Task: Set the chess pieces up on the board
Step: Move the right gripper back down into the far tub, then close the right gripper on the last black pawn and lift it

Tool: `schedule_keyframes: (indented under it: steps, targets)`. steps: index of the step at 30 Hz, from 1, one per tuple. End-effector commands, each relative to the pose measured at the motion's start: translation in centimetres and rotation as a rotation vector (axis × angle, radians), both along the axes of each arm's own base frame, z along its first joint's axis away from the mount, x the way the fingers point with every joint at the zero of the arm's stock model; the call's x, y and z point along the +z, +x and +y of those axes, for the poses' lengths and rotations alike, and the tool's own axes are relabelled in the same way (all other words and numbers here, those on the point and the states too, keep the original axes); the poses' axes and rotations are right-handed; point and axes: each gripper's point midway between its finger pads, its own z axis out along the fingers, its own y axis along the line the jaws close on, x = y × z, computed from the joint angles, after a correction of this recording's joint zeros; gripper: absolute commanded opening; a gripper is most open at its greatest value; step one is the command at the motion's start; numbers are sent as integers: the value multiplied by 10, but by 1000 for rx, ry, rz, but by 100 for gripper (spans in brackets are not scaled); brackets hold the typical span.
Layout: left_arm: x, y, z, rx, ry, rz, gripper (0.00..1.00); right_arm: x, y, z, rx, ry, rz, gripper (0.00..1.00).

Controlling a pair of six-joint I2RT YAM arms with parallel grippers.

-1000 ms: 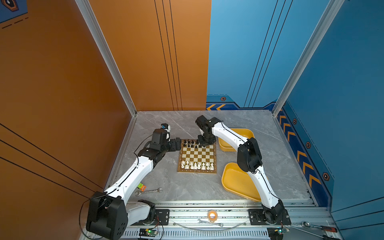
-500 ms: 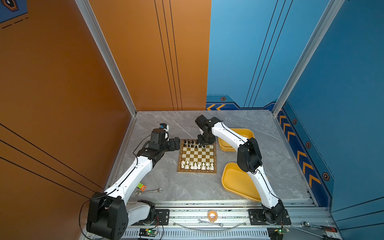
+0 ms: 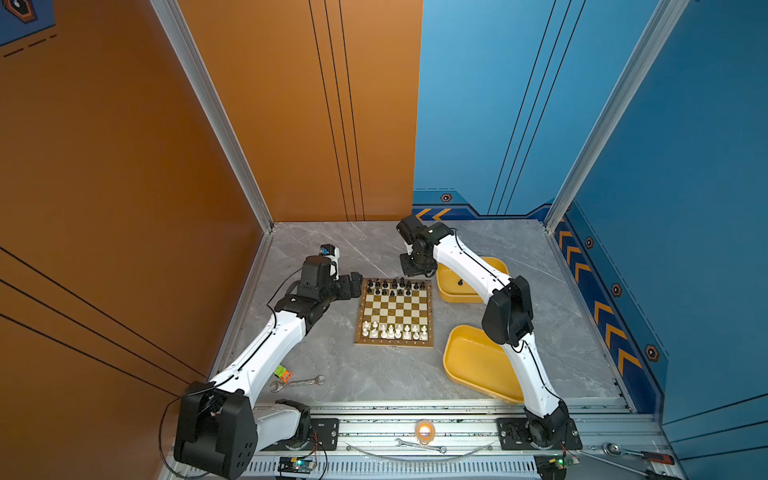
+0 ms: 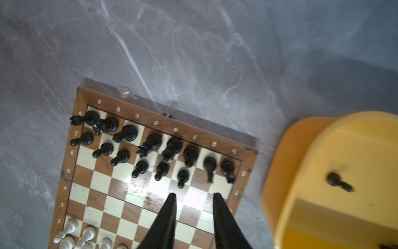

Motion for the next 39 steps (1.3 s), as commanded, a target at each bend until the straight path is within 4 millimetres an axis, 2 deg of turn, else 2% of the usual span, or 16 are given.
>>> schedule_keyframes:
  steps: [1,5,8,12,16,26,28,39]
  targets:
    - [14,15,-20,-53,-35,-45,93,16,8,-65,-85,-122,-30,31]
    - [20,30,-52,-130,-20,-63,93,-2,9,-110,-155,-158,29,30]
    - [28,43,-80,-200,-17,-75,93,-21,9,-132,-187,-185,70,29]
    - [28,50,-112,-273,3,-65,93,-43,7,-143,-222,-170,110,28]
    - [25,50,-130,-329,44,-52,93,-63,5,-145,-238,-148,144,28]
    - [24,57,-139,-339,47,-40,93,-92,4,-148,-263,-126,188,25]
    - [18,54,-137,-338,59,-8,93,-96,6,-149,-271,-112,194,25]
    - [17,53,-134,-332,79,7,93,-108,13,-143,-277,-80,205,25]
